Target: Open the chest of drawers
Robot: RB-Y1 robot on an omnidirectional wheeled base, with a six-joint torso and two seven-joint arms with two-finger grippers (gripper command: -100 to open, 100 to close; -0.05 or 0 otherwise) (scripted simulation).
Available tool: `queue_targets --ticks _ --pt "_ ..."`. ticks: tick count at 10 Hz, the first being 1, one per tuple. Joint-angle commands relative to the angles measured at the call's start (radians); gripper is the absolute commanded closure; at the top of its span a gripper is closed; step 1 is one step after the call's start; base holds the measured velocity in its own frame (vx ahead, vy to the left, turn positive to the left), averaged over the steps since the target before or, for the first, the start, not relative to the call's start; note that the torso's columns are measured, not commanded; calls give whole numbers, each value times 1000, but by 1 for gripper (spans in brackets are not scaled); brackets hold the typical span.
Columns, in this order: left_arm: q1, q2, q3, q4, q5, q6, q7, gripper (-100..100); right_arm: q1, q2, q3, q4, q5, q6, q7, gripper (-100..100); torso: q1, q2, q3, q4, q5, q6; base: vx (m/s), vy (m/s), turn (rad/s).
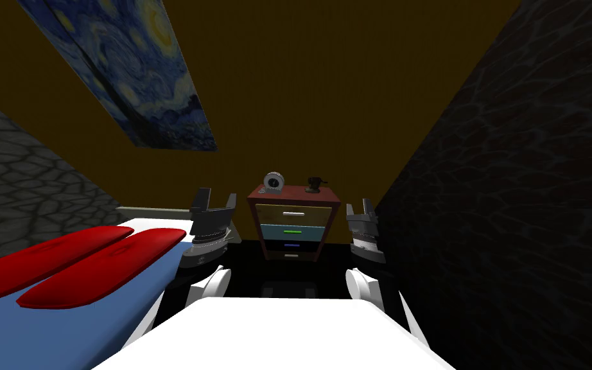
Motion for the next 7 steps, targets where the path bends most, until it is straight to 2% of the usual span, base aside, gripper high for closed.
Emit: queue_targets --ticks 1,7 --pt "0 0 0 0 0 0 0 0 0 0 0 0 0 0 0 0 0 40 -82 41 0 0 0 0 0" --pt "0 0 0 0 0 0 0 0 0 0 0 0 0 0 0 0 0 470 -939 470 0 0 0 0 0"
